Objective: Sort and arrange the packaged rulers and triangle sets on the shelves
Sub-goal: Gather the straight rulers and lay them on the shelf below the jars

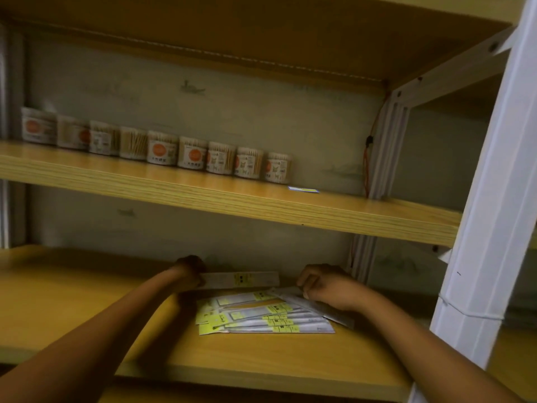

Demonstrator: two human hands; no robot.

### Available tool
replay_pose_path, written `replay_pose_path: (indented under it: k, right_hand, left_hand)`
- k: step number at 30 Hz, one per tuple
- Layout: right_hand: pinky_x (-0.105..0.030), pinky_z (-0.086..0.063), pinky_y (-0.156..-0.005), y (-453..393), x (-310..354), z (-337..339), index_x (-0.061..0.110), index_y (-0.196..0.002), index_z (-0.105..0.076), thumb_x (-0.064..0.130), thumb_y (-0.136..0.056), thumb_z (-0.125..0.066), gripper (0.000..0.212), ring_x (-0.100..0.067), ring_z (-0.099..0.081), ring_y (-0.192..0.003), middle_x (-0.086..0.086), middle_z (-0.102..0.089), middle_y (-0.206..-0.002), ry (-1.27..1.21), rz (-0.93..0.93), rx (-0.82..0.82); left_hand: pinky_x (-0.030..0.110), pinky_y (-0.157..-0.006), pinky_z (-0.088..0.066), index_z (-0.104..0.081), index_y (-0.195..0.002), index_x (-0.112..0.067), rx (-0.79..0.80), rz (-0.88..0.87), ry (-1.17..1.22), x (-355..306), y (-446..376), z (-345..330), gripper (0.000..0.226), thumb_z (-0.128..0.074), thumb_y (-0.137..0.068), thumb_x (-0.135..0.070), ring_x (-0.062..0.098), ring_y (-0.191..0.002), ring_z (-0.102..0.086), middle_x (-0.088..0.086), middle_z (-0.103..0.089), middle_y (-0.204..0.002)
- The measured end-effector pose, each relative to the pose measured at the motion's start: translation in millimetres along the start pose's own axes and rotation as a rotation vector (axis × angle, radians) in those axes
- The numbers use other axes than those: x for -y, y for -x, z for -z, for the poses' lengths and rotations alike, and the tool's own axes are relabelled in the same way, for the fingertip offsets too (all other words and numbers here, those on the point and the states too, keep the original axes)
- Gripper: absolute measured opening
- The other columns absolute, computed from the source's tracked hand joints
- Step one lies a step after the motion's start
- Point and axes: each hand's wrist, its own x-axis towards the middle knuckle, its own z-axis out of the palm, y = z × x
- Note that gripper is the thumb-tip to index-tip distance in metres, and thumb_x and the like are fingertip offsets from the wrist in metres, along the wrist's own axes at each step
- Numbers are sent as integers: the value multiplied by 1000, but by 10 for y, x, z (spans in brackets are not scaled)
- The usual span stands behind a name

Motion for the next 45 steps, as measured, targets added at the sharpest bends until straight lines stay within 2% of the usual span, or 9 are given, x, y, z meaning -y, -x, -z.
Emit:
replay_pose_path:
  k: [2, 8, 16, 24, 33, 36, 39, 42, 45]
  right_hand:
    - [-31, -51, -91, -34, 70, -60, 22, -108, -67, 14, -88, -58, 23, -13, -63, -100, 6, -66, -104, 58, 48, 72]
    - [-27, -44, -91, -183, 44, -184, 24, -121, -62, 15, -91, -61, 32, -17, -58, -108, 3, -61, -116, 199, 18, 269]
    - [-31, -38, -104, -245, 32, -126, 33, -141, -46, 29, -93, -63, 51, -23, -46, -128, 1, -43, -145, 346, 17, 351]
    - [-31, -43, -93, -345, 165, -141, 34, -110, -58, 30, -85, -71, 29, -17, -51, -109, 3, -52, -120, 348, 83, 343]
    - [-27, -44, -87, -380, 333, -334, 29, -96, -61, 25, -73, -80, 30, -14, -52, -103, 5, -53, -113, 237, 140, 144]
    - [-21, -43, -75, -386, 372, -340, 30, -87, -60, 25, -72, -81, 26, -9, -51, -92, 10, -52, -102, 230, 166, 121]
    - [-20, -45, -74, -393, 416, -319, 31, -79, -63, 21, -77, -76, 17, -4, -55, -83, 13, -58, -90, 206, 192, 98]
    - [-12, -43, -68, -346, 516, -275, 28, -71, -66, 15, -78, -72, 16, -1, -58, -73, 12, -65, -76, 129, 208, 96]
    - [-15, -47, -70, -282, 569, -268, 26, -75, -69, 14, -78, -70, 13, -3, -60, -76, 10, -68, -79, 31, 220, 86]
  left_hand:
    - [18, -82, -47, -60, -124, -10, -80, -21, -11, 82, 28, 111, 35, -61, -89, -10, 26, -118, -55, 12, -56, -133]
    - [38, -100, -47, -61, -122, -10, -208, -100, 24, 343, 127, 437, 34, -64, -87, -9, 28, -116, -55, 11, -57, -131]
    - [41, -98, -49, -62, -121, -12, -238, -112, 194, 421, 396, 638, 35, -65, -86, -6, 27, -114, -56, 9, -59, -126]
    - [34, -92, -50, -61, -120, -10, -247, -136, 303, 402, 488, 677, 34, -63, -87, -2, 22, -109, -56, 5, -59, -119]
    - [39, -97, -50, -62, -117, -15, -225, -154, 402, 476, 557, 763, 33, -61, -87, -1, 22, -112, -56, 3, -59, -120]
    - [30, -81, -51, -60, -120, -12, -231, -152, 397, 485, 609, 768, 34, -61, -88, -2, 20, -102, -57, 3, -59, -117]
    - [19, -66, -44, -58, -123, -10, -237, -145, 383, 512, 653, 749, 33, -60, -90, -5, 17, -95, -54, 3, -58, -114]
    - [19, -61, -43, -60, -120, -11, -242, -153, 373, 547, 707, 746, 31, -62, -90, -8, 16, -91, -57, 3, -61, -116]
    - [21, -57, -44, -61, -116, -10, -242, -137, 370, 550, 779, 738, 27, -62, -90, -9, 18, -81, -59, 5, -64, -109]
